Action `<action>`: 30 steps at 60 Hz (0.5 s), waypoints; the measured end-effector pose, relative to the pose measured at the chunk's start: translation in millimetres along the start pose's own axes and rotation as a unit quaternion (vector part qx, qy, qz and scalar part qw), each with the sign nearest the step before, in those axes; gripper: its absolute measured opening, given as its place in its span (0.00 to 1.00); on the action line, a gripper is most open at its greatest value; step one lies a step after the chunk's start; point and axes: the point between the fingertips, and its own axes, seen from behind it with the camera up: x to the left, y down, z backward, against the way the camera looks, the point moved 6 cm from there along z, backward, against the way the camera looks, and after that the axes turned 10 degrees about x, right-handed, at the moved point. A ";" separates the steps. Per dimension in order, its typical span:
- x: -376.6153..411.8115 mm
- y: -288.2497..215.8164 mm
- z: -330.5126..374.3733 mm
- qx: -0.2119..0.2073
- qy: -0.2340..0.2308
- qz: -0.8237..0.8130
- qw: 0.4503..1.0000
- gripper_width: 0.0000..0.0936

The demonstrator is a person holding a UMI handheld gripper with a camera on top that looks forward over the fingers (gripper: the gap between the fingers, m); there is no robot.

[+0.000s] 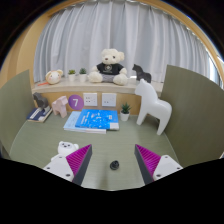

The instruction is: Unplug charger

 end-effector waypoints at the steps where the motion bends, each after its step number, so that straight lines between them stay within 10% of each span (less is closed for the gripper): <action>1: 2.8 -0.3 6.6 -0.002 -0.002 0.001 1.000 0.93; 30: 76.5 88.3 145.9 0.008 -0.011 -0.025 1.000 0.92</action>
